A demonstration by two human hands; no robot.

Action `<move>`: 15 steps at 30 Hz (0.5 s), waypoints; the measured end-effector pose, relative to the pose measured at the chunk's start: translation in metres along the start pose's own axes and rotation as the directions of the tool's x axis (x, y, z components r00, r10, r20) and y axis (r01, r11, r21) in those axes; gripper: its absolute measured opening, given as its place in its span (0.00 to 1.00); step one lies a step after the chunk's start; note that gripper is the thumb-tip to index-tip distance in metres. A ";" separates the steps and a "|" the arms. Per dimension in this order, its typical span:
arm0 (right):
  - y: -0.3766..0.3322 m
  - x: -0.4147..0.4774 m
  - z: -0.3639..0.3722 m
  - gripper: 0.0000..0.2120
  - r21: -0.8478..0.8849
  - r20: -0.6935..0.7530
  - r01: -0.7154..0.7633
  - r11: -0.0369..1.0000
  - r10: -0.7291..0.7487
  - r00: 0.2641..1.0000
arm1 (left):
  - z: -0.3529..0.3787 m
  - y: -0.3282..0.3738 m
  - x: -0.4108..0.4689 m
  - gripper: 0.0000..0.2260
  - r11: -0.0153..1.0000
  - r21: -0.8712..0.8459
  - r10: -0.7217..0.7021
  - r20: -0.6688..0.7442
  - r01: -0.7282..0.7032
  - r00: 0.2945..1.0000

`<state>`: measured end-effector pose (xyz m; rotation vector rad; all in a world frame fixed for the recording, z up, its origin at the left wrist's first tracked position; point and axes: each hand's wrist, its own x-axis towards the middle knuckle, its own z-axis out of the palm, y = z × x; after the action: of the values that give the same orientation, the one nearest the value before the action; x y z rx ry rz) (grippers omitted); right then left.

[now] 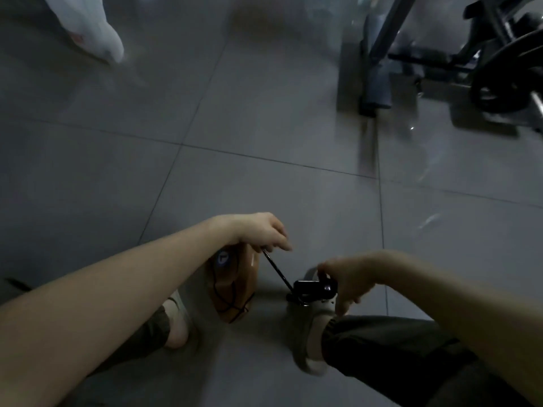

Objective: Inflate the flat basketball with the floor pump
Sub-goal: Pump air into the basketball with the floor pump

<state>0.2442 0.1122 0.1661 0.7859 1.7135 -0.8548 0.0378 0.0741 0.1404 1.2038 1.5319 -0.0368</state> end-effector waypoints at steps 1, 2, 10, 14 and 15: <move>-0.001 -0.009 0.000 0.26 -0.003 -0.068 0.010 1.000 -0.010 0.998 | 0.001 0.023 -0.019 0.20 0.999 0.015 0.033 0.093 -0.035 0.995; -0.003 -0.022 -0.003 0.22 0.005 -0.142 0.028 1.000 -0.027 0.990 | 0.003 0.045 -0.038 0.23 0.995 0.075 0.060 0.153 -0.072 0.986; -0.007 -0.139 -0.025 0.08 0.173 -0.438 0.187 0.967 -0.095 0.894 | 0.026 0.139 -0.112 0.10 0.755 0.647 0.316 -0.213 -0.109 0.925; -0.013 -0.096 -0.002 0.05 0.001 -0.421 -0.038 0.999 0.035 0.906 | 0.046 0.127 -0.089 0.08 0.716 0.695 0.298 -0.210 -0.072 0.931; -0.013 -0.075 0.005 0.04 -0.053 -0.434 -0.064 0.997 0.035 0.900 | 0.052 0.119 -0.078 0.08 0.710 0.701 0.286 -0.198 -0.068 0.938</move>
<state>0.2552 0.0935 0.2389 1.0258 2.0891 -0.6114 0.1442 0.0498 0.2454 2.0326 1.7095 -0.3415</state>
